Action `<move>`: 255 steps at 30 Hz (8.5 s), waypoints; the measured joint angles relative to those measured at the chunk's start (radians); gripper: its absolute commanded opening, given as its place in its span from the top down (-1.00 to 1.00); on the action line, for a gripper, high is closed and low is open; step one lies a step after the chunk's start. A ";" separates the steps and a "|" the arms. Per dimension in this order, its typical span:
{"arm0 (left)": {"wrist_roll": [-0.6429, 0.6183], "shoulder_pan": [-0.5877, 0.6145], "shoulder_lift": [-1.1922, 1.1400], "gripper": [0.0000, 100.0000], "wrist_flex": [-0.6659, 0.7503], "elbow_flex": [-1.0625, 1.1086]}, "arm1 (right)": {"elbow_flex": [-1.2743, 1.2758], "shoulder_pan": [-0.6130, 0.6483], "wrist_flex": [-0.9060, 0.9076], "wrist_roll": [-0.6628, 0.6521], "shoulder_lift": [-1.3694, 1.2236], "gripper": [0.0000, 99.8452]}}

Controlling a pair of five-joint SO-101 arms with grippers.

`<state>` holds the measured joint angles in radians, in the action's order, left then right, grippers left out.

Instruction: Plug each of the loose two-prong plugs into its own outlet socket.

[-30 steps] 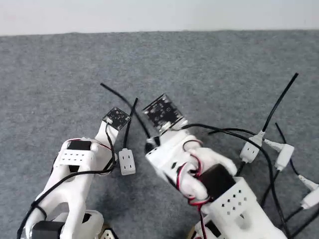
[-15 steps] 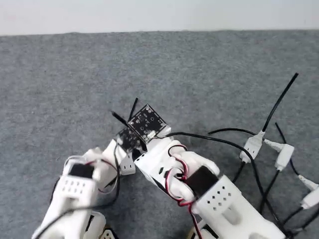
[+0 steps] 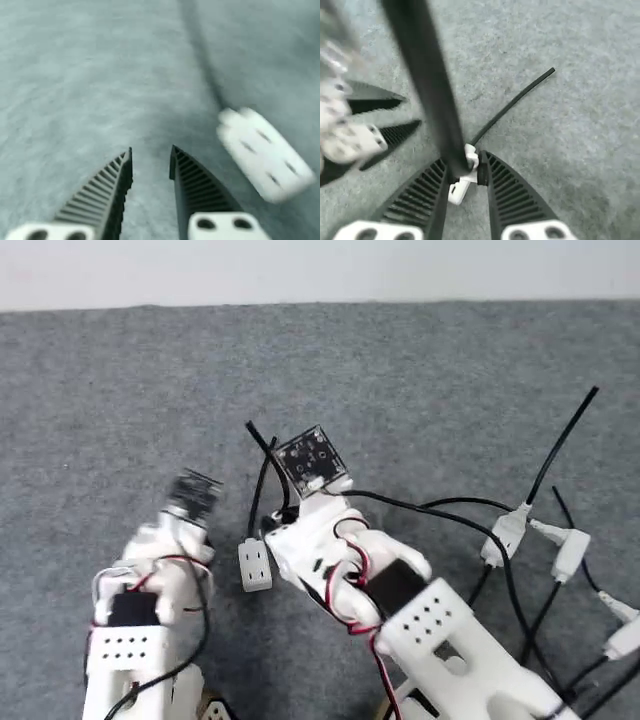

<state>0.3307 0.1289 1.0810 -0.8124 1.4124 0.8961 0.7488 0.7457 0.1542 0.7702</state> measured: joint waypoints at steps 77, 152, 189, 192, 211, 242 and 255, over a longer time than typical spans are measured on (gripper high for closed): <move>-0.173 0.155 0.000 0.77 0.117 0.000 | -0.044 0.077 -0.183 0.049 -0.450 0.98; -0.173 0.155 0.000 0.77 0.126 0.000 | -0.433 0.115 0.149 -0.052 -0.896 0.98; -0.173 0.031 0.707 0.77 -0.115 0.265 | 0.020 -1.433 0.236 -0.523 -0.316 0.67; -0.173 0.055 0.709 0.77 -0.155 0.265 | -0.017 -1.436 0.377 -0.489 -0.288 0.92; -0.173 0.066 0.721 0.78 -0.279 0.279 | 0.488 -1.221 0.474 -0.471 0.585 0.97; -0.173 0.066 0.721 0.78 -0.451 0.279 | 0.770 -1.065 0.568 -0.373 1.028 0.97; -0.173 0.066 0.721 0.78 -0.451 0.279 | 0.770 -1.065 0.568 -0.373 1.028 0.97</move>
<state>0.1573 0.1949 1.8021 -1.2635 1.6916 1.6663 -0.3161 1.3134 -0.2186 1.7983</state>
